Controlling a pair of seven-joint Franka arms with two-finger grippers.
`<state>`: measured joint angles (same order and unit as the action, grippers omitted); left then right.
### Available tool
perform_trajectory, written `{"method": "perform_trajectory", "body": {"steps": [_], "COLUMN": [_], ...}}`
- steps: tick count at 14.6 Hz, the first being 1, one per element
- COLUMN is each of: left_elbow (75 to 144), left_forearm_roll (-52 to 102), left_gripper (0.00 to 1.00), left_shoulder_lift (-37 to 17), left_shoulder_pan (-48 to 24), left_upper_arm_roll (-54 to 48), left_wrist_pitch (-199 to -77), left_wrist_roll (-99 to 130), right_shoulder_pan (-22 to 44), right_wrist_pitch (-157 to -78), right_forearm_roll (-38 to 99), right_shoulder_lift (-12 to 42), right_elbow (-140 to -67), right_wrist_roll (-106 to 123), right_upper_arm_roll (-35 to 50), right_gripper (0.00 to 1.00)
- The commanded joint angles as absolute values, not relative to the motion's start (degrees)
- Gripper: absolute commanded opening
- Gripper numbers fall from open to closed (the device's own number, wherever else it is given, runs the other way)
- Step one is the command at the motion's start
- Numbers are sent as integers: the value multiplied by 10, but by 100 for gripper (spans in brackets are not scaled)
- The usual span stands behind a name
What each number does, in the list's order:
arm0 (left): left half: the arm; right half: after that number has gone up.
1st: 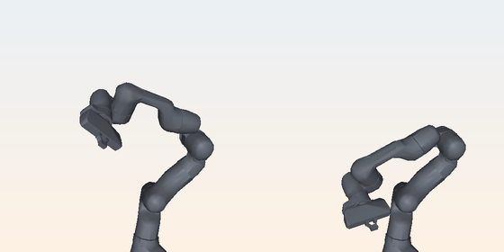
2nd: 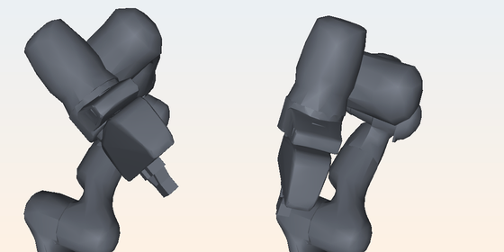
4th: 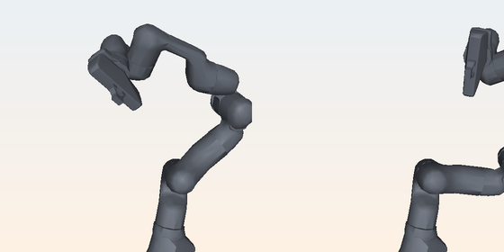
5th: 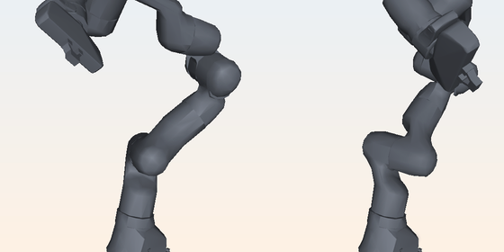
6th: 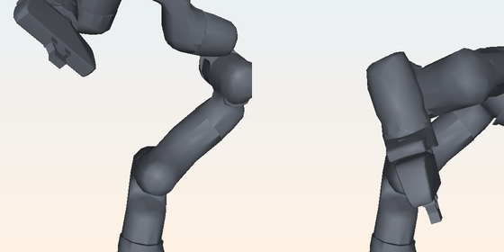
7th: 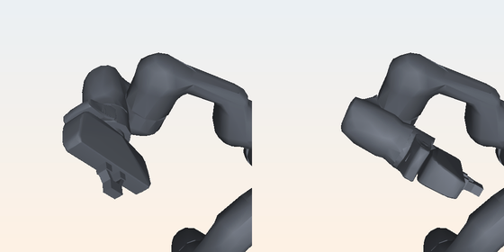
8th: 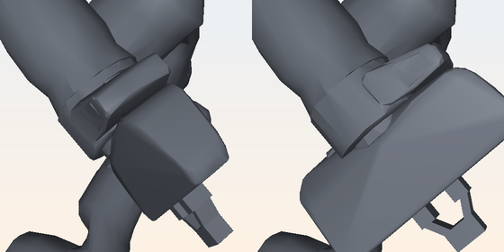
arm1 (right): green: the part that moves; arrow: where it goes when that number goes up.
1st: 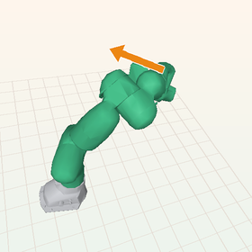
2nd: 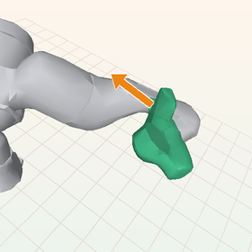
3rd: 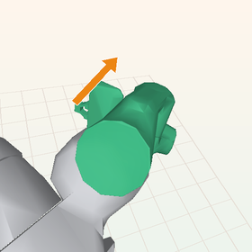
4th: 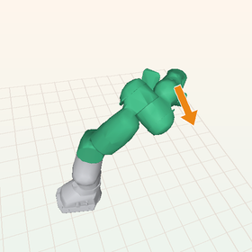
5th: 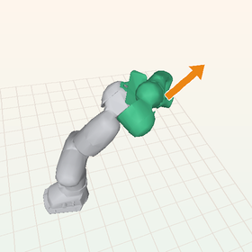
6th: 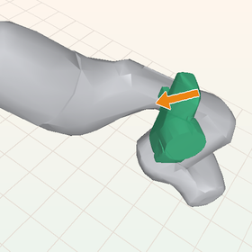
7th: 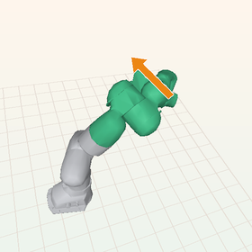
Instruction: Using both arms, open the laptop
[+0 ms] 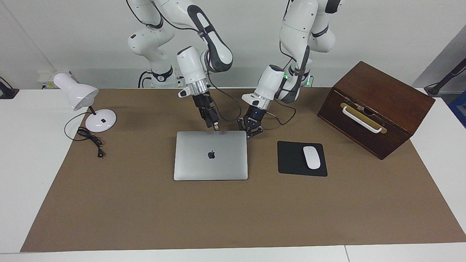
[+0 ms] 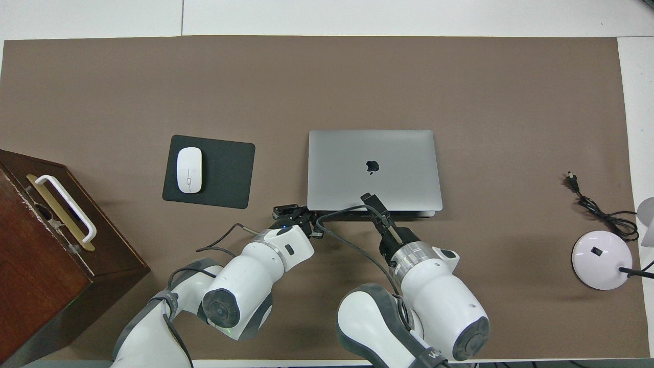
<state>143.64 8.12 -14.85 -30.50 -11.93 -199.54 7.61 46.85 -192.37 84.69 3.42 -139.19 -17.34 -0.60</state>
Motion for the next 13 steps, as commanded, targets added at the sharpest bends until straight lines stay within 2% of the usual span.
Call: {"method": "perform_trajectory", "body": {"steps": [1,13], "left_elbow": [1428,1428], "left_forearm_roll": [79,81], "left_gripper": [0,0], "left_shoulder_lift": [-165,-169], "left_shoulder_pan": [-292,-298], "left_upper_arm_roll": [-121,-120], "left_wrist_pitch": [-2007,-2007], "left_wrist_roll": [53,25], "right_shoulder_pan": [464,459], "right_wrist_pitch": [-1924,-1922], "right_forearm_roll": [866,865], "right_shoulder_lift": [40,43], "right_elbow": [-1380,-1376], "right_wrist_roll": [-144,-143], "right_upper_arm_roll": [-6,-7], "right_gripper": [100,100]}}
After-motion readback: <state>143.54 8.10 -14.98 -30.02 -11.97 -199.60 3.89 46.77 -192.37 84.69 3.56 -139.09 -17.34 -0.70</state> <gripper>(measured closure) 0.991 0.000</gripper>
